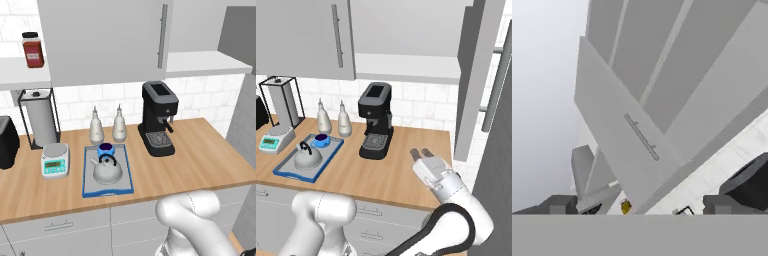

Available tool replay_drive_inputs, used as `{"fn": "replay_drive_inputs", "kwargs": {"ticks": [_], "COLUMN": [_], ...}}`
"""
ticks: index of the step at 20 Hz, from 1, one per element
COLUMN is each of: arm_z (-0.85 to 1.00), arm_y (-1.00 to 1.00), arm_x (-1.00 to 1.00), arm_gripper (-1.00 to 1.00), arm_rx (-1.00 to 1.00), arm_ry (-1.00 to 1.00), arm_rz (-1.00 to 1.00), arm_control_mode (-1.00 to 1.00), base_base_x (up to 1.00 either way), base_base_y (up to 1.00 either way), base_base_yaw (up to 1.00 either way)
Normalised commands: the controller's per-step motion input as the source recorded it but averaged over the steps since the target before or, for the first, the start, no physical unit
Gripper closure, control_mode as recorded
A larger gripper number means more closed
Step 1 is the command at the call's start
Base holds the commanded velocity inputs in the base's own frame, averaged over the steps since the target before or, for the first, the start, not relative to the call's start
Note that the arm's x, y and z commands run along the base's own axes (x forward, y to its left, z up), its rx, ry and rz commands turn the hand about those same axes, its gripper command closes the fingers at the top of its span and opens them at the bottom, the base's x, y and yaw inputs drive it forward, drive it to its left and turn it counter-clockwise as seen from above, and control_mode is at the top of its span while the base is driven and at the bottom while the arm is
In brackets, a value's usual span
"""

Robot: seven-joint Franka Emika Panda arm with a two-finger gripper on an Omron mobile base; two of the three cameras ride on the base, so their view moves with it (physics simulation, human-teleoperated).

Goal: Pick the kettle from the counter and place it on the tray. Then pick the mug from the cabinet and place it on the tray. Then close the cabinet doors.

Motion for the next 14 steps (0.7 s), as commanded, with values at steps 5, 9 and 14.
{"fn": "replay_drive_inputs", "kwargs": {"ticks": [5, 9, 14], "arm_z": [-0.2, -0.31, 0.03], "arm_y": [0.54, 0.27, 0.05], "arm_x": [0.07, -0.03, -0.15], "arm_gripper": [-1.0, -1.0, -1.0], "arm_rx": [0.19, 0.23, 0.19], "arm_ry": [0.0, -0.07, 0.0], "arm_rz": [0.17, 0.13, 0.09], "arm_control_mode": [-1.0, -1.0, -1.0], "base_base_x": [0.0, 0.0, 0.0], "base_base_y": [0.0, 0.0, 0.0], "base_base_yaw": [0.0, 0.0, 0.0]}}
